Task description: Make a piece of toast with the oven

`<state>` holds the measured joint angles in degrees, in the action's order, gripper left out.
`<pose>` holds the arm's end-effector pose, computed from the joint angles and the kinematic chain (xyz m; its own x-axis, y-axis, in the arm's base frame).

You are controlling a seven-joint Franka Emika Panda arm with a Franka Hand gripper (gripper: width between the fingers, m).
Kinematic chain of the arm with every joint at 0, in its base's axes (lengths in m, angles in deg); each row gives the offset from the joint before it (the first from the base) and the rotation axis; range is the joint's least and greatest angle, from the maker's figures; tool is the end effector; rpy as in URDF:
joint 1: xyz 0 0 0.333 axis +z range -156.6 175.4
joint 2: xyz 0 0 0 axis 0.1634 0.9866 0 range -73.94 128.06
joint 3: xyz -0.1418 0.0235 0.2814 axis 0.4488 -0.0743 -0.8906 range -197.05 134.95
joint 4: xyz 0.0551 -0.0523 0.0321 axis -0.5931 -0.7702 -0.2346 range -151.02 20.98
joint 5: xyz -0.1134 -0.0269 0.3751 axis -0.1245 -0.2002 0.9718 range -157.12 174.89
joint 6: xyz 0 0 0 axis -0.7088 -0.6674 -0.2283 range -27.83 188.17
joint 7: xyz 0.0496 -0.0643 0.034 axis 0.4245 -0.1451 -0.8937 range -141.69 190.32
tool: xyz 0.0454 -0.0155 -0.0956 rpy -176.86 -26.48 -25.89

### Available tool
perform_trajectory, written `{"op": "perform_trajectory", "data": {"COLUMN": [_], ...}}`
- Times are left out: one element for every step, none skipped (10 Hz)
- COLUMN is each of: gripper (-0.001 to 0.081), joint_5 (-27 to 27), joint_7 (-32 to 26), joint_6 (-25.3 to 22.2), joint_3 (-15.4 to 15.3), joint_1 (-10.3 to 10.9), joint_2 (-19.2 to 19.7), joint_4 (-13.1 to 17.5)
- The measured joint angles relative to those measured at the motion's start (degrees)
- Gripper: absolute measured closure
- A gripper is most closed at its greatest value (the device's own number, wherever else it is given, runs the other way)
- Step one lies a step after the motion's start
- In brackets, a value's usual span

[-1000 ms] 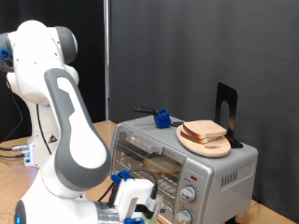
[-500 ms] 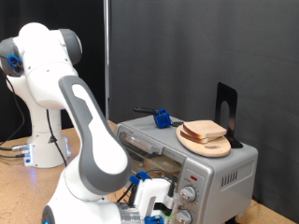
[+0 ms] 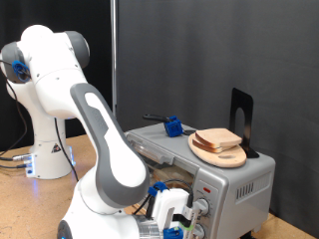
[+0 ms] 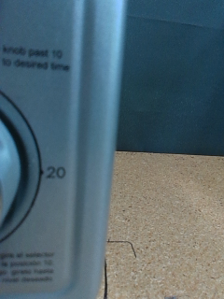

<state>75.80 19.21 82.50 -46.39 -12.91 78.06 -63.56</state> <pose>0.6756 -0.0416 0.1504 0.7303 -0.3124 -0.6075 -0.6665 -0.1312 -0.7338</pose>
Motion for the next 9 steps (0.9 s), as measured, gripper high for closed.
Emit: {"op": "perform_trajectory", "data": {"gripper": [-0.0002,-0.0002,0.0024,0.0201,0.0201,0.0387,0.0387,0.0520,0.0578], "joint_5": [0.27,0.53,0.73,0.79,0.98,1.26,1.68,1.81,2.09], "joint_7": [-0.19,-0.37,-0.42,-0.43,-0.43,-0.43,-0.43,-0.35,-0.35], "joint_6": [0.01,0.01,0.01,0.01,0.02,0.21,0.19,0.15,0.19], "joint_3": [0.00,-0.01,-0.08,-0.35,-0.64,-0.76,-0.91,-0.96,-0.96], "joint_1": [-0.01,-0.02,-0.01,0.03,0.09,0.09,0.04,0.03,0.00], "joint_2": [0.00,-0.01,-0.02,-0.01,-0.01,-0.01,-0.15,-0.45,-0.46], "joint_4": [-0.09,-0.14,-0.15,-0.34,-0.54,-0.67,-0.77,-0.97,-1.08]}}
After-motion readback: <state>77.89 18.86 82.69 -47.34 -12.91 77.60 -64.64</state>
